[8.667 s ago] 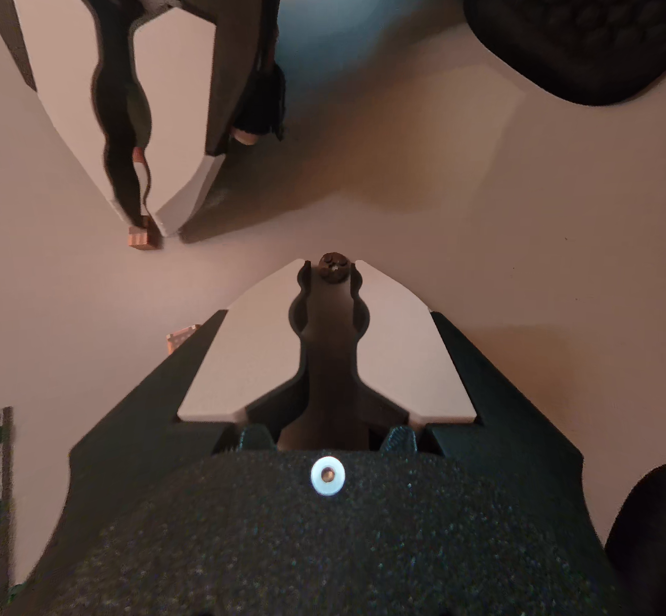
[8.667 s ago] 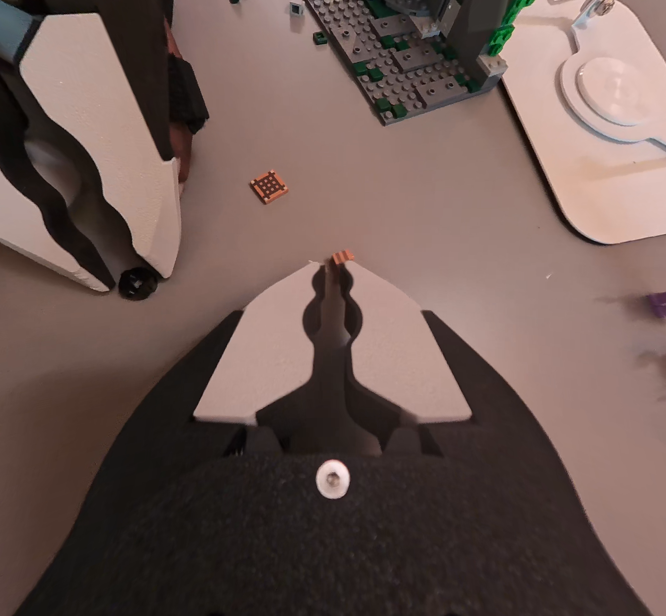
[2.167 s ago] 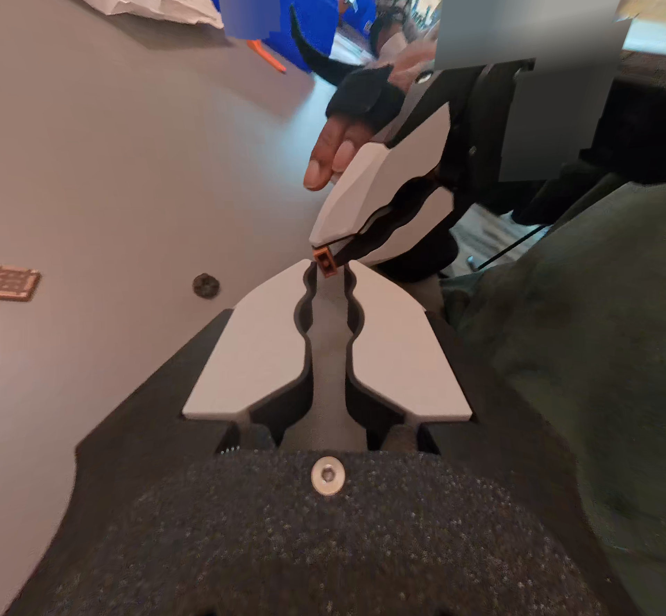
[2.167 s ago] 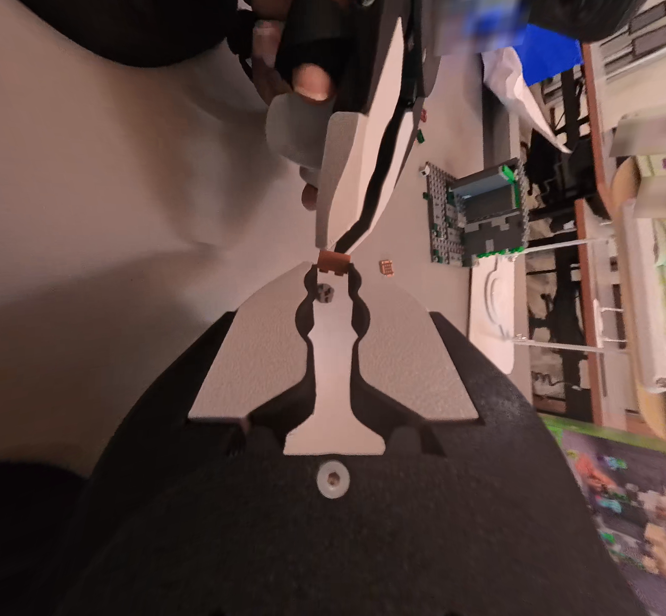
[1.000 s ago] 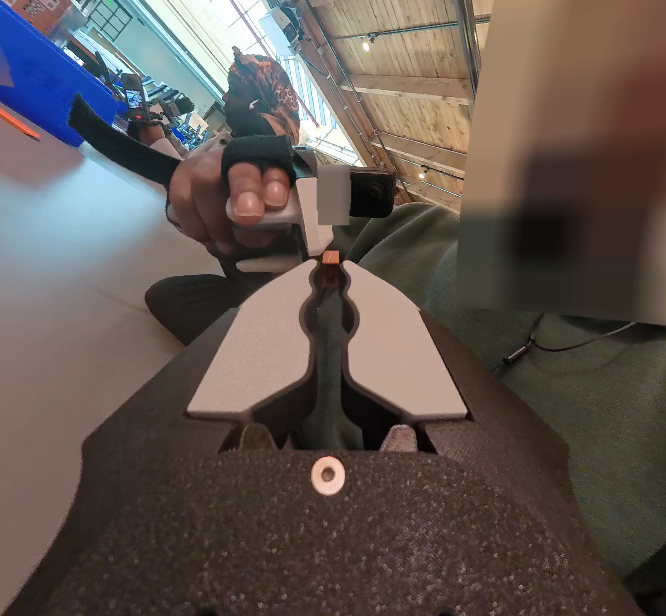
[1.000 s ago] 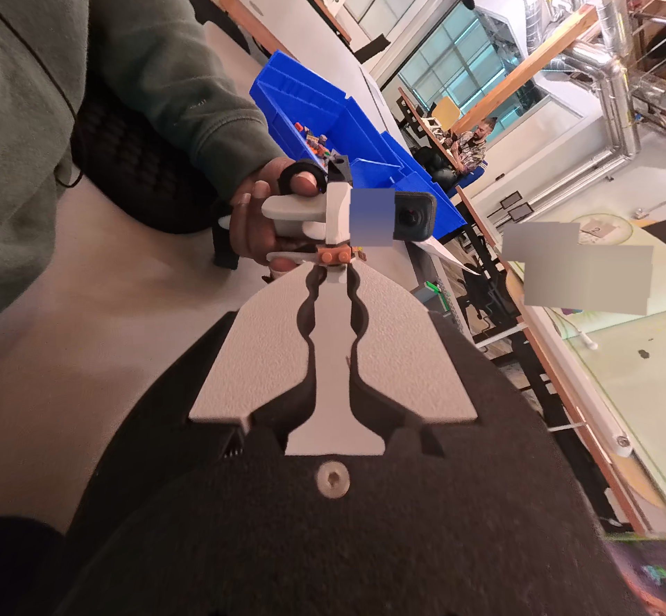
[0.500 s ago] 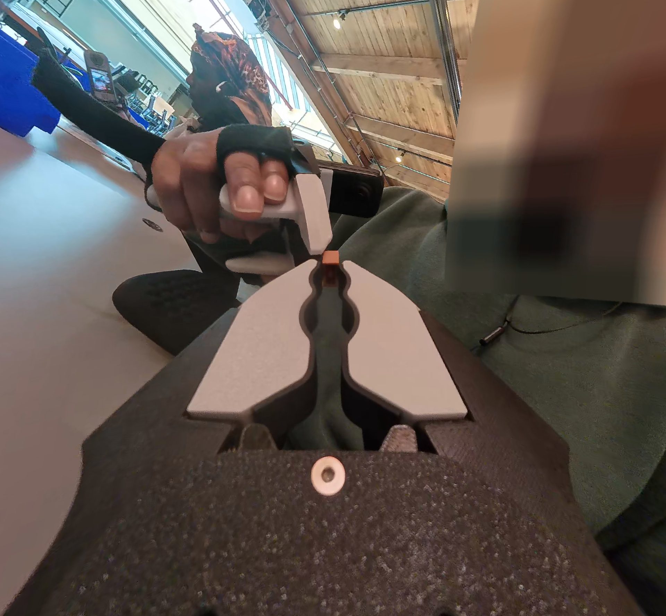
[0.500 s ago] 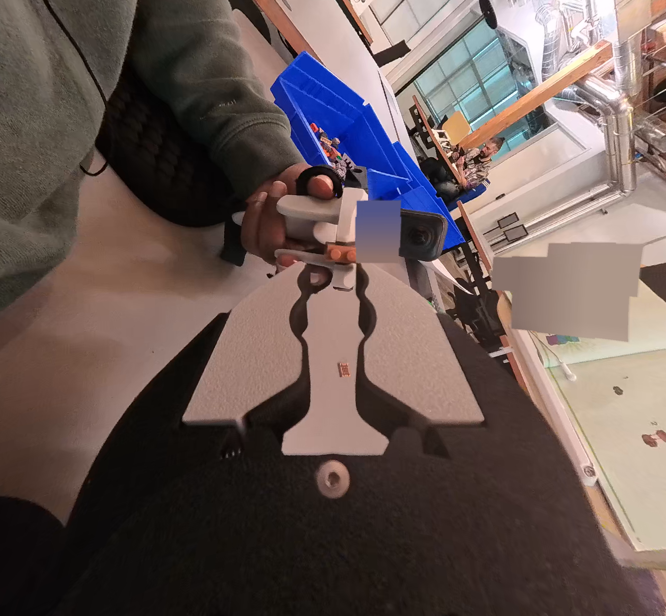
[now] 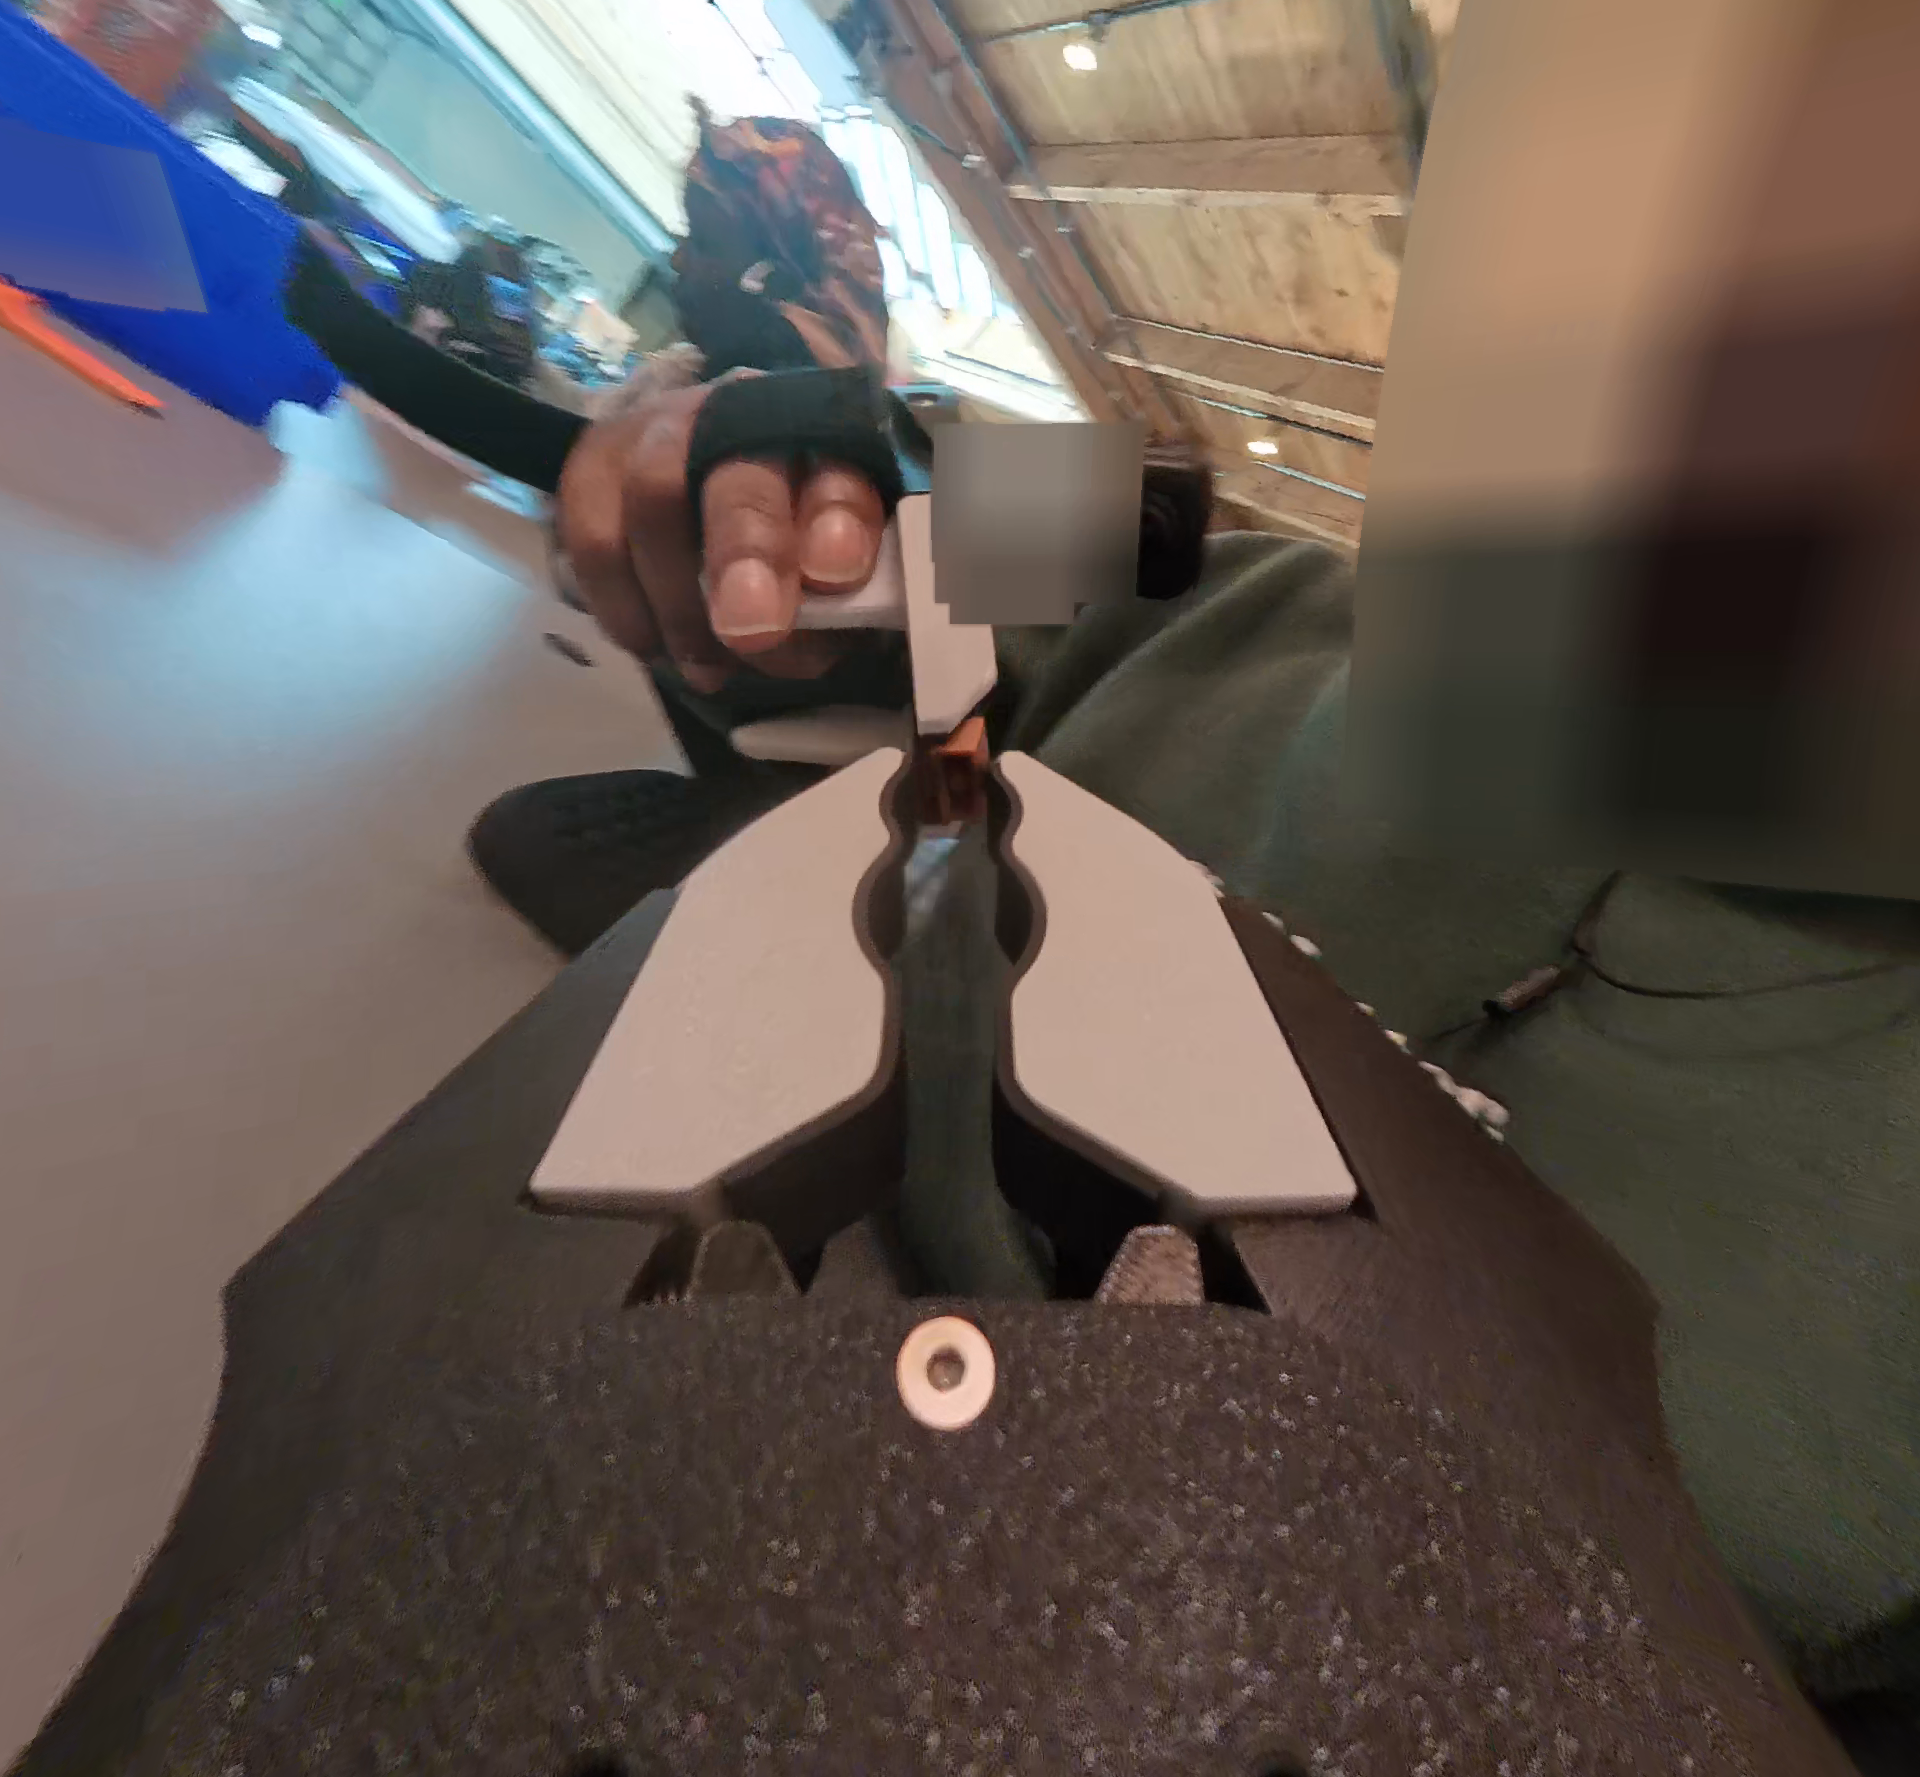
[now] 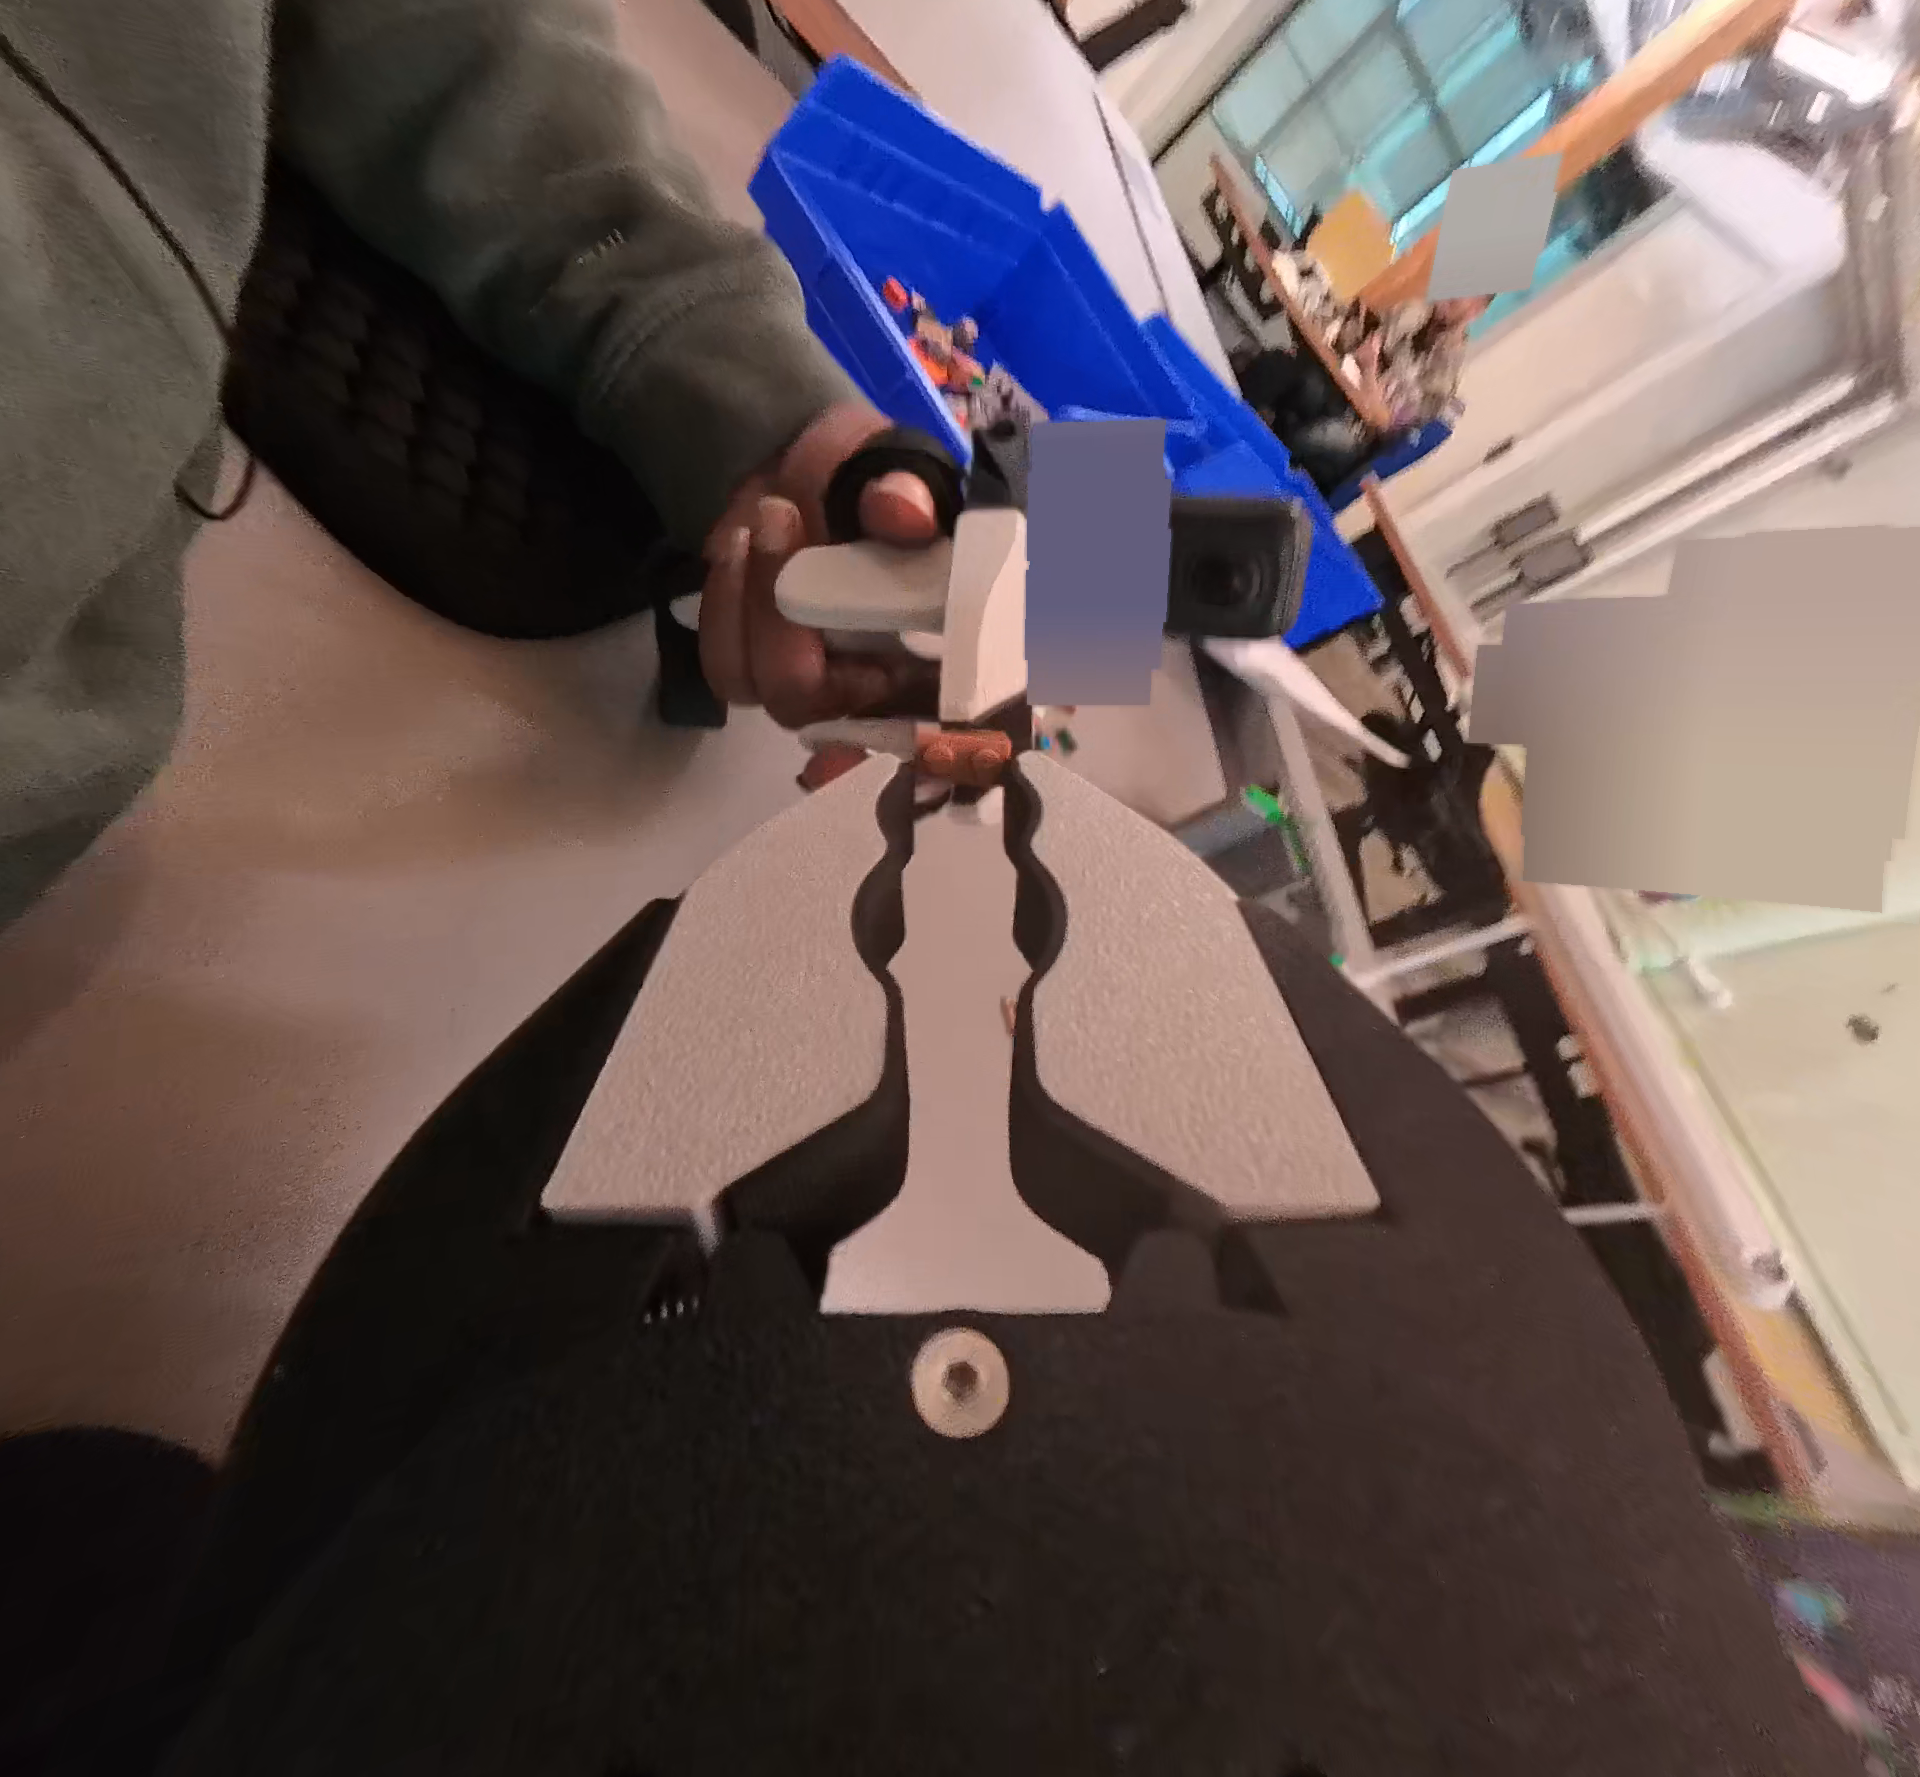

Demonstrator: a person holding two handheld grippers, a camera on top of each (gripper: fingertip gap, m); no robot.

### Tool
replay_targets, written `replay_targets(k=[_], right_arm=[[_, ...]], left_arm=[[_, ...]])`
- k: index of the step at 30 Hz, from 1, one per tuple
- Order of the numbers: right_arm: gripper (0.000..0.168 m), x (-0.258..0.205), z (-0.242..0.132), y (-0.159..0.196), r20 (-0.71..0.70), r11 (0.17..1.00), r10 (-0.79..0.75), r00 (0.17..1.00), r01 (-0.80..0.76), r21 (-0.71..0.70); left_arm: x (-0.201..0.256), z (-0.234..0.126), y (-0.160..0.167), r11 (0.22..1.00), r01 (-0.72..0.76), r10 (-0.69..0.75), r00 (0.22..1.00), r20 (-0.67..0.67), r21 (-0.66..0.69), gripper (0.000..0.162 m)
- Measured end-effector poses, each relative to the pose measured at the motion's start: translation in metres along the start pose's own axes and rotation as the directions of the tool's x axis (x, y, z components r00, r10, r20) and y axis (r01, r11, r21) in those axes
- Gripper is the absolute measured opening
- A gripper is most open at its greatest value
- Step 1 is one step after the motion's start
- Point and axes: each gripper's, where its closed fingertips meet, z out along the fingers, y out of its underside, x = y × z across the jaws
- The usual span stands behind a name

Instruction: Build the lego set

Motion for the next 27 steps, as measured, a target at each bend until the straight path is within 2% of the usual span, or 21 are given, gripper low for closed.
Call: replay_targets(k=[2, 5, 11, 20, 22, 24, 27], right_arm=[[0.016, 0.005, 0.0, 0.014, -0.002, 0.996, 0.037, 0.999, -0.037, -0.087], [0.016, 0.01, 0.002, 0.042, -0.012, 0.967, 0.043, 0.999, -0.045, -0.249], [0.016, 0.008, 0.013, 0.072, -0.031, 0.901, -0.001, 1.0, -0.013, -0.433], [0.016, 0.004, 0.022, 0.083, -0.032, 0.85, -0.1, 0.995, 0.068, -0.522], [0.016, 0.004, 0.022, 0.083, -0.035, 0.847, -0.105, 0.994, 0.071, -0.526], [0.016, 0.004, 0.023, 0.082, -0.044, 0.856, -0.089, 0.995, 0.054, -0.514], [0.016, 0.005, 0.023, 0.075, -0.064, 0.89, -0.042, 0.997, 0.008, -0.455]], left_arm=[[-0.015, -0.008, -0.005, 0.999, -0.046, 0.046, 0.988, 0.147, -0.005, 0.014], [-0.04, -0.019, -0.003, 0.994, -0.083, 0.103, 0.918, 0.383, -0.069, 0.016], [-0.07, -0.026, 0.002, 0.989, -0.09, 0.145, 0.773, 0.617, -0.12, 0.022], [-0.082, -0.034, -0.003, 0.995, -0.08, 0.096, 0.713, 0.694, -0.055, 0.018], [-0.081, -0.033, -0.002, 0.996, -0.073, 0.085, 0.727, 0.682, -0.046, 0.011], [-0.08, -0.033, -0.002, 0.996, -0.071, 0.088, 0.737, 0.671, -0.053, 0.011], [-0.074, -0.032, -0.004, 0.999, -0.042, 0.036, 0.798, 0.602, -0.004, 0.01]])
